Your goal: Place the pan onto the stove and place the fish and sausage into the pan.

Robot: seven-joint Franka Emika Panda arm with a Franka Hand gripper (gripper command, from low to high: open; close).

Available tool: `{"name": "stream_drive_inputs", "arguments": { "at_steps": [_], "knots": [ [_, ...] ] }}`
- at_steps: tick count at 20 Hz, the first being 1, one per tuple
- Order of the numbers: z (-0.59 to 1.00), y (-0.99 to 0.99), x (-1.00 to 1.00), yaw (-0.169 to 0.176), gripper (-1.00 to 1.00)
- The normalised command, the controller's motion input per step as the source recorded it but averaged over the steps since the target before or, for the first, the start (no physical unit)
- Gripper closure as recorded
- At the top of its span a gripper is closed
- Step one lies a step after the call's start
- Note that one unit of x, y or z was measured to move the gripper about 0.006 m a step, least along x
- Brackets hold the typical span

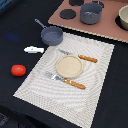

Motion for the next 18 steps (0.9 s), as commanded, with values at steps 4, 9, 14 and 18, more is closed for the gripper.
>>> {"name": "stream_drive_inputs", "arguments": {
  "at_steps": [4,9,14,18],
  "knots": [
    [-0.19,-0.2,-0.04,0.009,-1.0],
    [-0.49,-0.49,-0.25,-0.07,-1.0],
    [-0.57,-0.35,-0.17,-0.055,-1.0],
    [-0.49,-0.21,-0.09,-0.009,-1.0]
  ]
}}
